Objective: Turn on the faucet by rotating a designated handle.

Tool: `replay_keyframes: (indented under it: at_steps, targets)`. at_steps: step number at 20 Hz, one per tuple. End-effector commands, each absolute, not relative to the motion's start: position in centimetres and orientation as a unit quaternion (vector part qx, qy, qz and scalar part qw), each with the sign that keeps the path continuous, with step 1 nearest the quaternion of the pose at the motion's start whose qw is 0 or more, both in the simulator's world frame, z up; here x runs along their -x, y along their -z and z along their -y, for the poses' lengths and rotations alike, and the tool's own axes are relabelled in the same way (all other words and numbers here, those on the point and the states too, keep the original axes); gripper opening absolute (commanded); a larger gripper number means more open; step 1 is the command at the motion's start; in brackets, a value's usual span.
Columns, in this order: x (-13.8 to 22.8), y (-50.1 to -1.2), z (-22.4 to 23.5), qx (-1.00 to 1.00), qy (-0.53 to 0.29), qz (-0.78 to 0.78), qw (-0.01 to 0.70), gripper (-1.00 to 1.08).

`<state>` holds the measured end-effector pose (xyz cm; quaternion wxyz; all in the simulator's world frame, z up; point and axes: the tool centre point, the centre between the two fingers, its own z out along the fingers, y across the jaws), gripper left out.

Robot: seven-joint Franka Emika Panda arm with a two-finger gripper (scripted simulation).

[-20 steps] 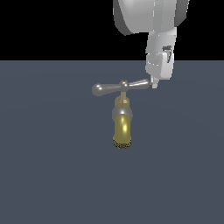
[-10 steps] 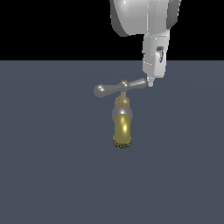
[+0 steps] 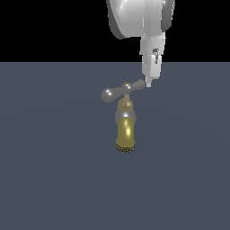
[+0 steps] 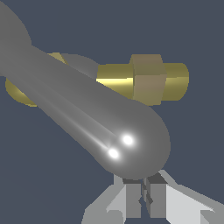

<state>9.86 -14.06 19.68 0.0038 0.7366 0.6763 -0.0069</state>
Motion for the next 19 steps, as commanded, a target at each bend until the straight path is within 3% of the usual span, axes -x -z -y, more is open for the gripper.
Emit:
replay_keyframes:
  at_steps: [1,3,4,19]
  targets:
    - [-11.2,-19.7,10.5,-0.722,0.0,-0.691,0.0,-1.0]
    - [-11.5,-19.7,10.3,-0.722,0.0,-0.691,0.0,-1.0]
    - [-10.6,-19.7,13.3,-0.735,0.007,-0.678,0.004,-1.0]
    - [-12.7,-19.7,1.2,-0.722,0.0,-0.691,0.0,-1.0]
